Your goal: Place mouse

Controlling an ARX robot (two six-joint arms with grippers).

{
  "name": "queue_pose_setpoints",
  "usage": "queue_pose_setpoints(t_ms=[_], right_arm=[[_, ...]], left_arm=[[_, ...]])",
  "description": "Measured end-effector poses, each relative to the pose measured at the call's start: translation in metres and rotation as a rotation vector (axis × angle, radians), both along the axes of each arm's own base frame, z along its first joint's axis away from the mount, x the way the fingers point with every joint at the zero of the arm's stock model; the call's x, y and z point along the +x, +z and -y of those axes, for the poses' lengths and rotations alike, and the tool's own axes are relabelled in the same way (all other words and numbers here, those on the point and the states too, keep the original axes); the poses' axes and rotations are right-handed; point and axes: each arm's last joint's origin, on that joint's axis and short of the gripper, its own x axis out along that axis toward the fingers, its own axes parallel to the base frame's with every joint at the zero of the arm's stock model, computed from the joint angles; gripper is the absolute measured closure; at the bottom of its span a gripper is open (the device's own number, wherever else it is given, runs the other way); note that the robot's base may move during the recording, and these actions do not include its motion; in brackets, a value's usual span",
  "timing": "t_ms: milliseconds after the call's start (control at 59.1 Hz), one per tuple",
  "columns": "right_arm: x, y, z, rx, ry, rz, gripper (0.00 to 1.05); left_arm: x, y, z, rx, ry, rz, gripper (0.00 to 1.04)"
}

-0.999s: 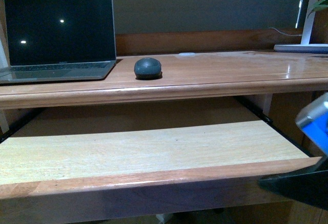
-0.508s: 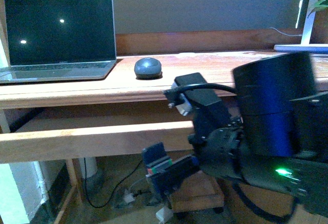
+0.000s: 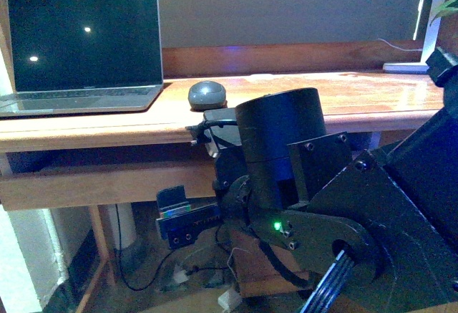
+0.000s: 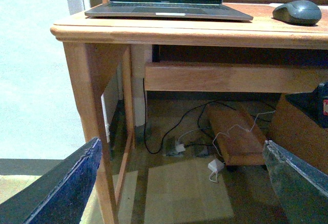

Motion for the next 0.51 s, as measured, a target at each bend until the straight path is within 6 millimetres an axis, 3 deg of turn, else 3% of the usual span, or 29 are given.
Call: queue_pose_setpoints(t_ms=[135,271,322,406,508], right_arm=[[-0.004,0.010,0.022,0.021,-0.011,0.000,0.07],[-0.032,0.058,0.094,0.136,-0.121,0.074,0.07],[-0.043,0.067,0.113,0.162,-0.159,0.095,0.07],[-0.082,0.076,0.156,0.231,-0.232,0.115,0.07],[-0.140,0.065,0.191,0.292,-0.283,0.081,0.07]], left_arm=[[0.000,0.000,0.000,0.000,0.000,0.000,0.08],[0.000,0.000,0.000,0.000,0.000,0.000,0.08],[0.000,0.000,0.000,0.000,0.000,0.000,0.08],[0.000,0.000,0.000,0.000,0.000,0.000,0.08],[0.000,0.000,0.000,0.000,0.000,0.000,0.08]])
